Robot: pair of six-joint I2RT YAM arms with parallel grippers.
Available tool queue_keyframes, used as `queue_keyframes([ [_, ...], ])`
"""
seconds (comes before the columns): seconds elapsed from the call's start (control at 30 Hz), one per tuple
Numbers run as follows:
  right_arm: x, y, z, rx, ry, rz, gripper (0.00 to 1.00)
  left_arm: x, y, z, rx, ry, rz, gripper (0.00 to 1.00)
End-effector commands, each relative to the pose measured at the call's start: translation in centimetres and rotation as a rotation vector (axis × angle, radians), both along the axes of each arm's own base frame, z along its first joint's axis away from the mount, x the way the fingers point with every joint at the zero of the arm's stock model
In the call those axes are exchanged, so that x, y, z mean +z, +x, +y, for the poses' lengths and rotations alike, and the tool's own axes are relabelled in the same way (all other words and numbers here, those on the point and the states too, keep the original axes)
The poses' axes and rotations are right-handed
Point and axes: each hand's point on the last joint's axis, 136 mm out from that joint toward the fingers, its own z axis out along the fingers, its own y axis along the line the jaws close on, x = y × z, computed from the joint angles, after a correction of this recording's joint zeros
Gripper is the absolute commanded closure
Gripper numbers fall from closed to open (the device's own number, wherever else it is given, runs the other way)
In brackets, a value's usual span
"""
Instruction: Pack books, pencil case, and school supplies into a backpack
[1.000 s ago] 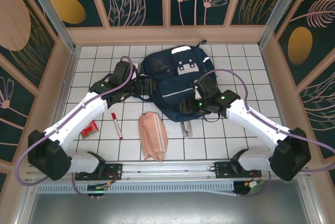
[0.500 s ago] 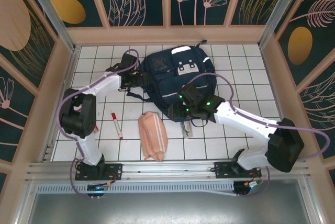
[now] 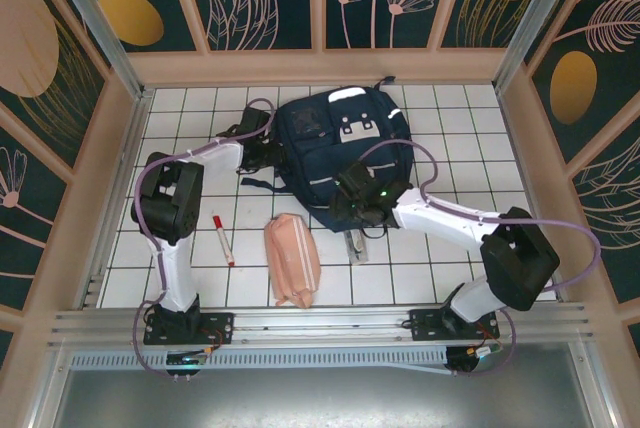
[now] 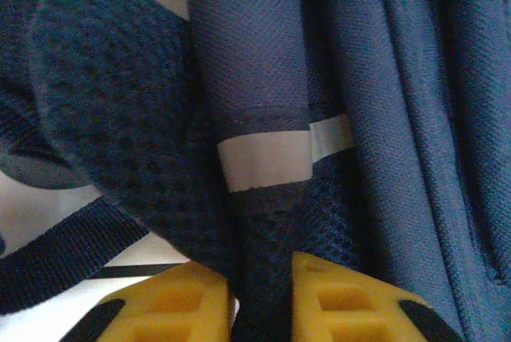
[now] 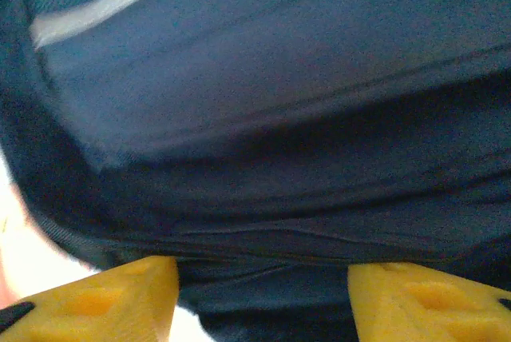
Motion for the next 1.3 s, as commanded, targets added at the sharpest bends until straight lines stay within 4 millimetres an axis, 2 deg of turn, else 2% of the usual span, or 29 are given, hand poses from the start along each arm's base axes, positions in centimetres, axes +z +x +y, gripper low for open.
queue_keyframes([
  [0.0, -0.5, 3.1, -2.2, -0.019, -0.052, -0.061, 0.48, -0.3, -2.7, 0.6, 0.011, -0.011, 0.047, 0.96],
  [0.17, -1.1, 7.4, -3.4, 0.02, -0.103, -0.117, 0.55, 2.3, -5.0, 0.6, -0.008, -0.054, 0.049, 1.0],
  [0.3, -1.4, 11.0, -3.2, 0.049, -0.076, -0.166, 0.56, 4.4, -6.5, 0.1, 0.005, -0.141, 0.047, 1.0],
  [0.37, -1.3, 13.3, -4.1, 0.02, -0.073, -0.184, 0.56, 5.3, -7.3, 0.0, 0.016, -0.176, 0.046, 1.0],
  [0.47, 0.0, 15.1, -4.5, -0.014, -0.06, -0.207, 0.52, 5.2, -8.1, -0.4, 0.017, -0.211, 0.068, 1.0],
  [0.53, 1.5, 15.4, -4.3, -0.022, -0.039, -0.218, 0.47, 4.7, -8.4, -0.6, 0.028, -0.225, 0.1, 1.0],
  [0.63, 3.6, 13.9, -3.8, -0.023, 0.016, -0.196, 0.41, 4.8, -8.8, -1.3, 0.042, -0.272, 0.144, 1.0],
  [0.73, 4.8, 10.0, -2.8, -0.02, 0.068, -0.148, 0.38, 5.5, -9.1, -1.7, 0.088, -0.33, 0.177, 1.0],
  [0.8, 5.2, 6.3, -0.5, 0.016, 0.083, -0.134, 0.38, 6.0, -9.4, -2.1, 0.117, -0.381, 0.197, 1.0],
  [0.87, 4.7, 2.9, 2.3, 0.07, 0.123, -0.091, 0.38, 6.3, -9.8, -2.7, 0.141, -0.437, 0.23, 1.0],
  [0.97, 4.2, -0.1, 6.9, 0.131, 0.31, -0.03, 0.43, 6.6, -10.6, -3.6, 0.133, -0.498, 0.283, 1.0],
  [1.03, 3.7, -0.9, 9.7, 0.167, 0.407, -0.021, 0.47, 6.8, -11.0, -4.1, 0.122, -0.514, 0.306, 1.0],
  [1.1, 3.0, -0.4, 11.4, 0.173, 0.39, -0.034, 0.51, 7.4, -11.0, -4.1, 0.121, -0.509, 0.305, 1.0],
  [1.27, 2.6, 2.4, 13.8, 0.1, 0.408, -0.124, 0.53, 8.1, -11.5, -4.4, 0.114, -0.52, 0.316, 1.0],
])
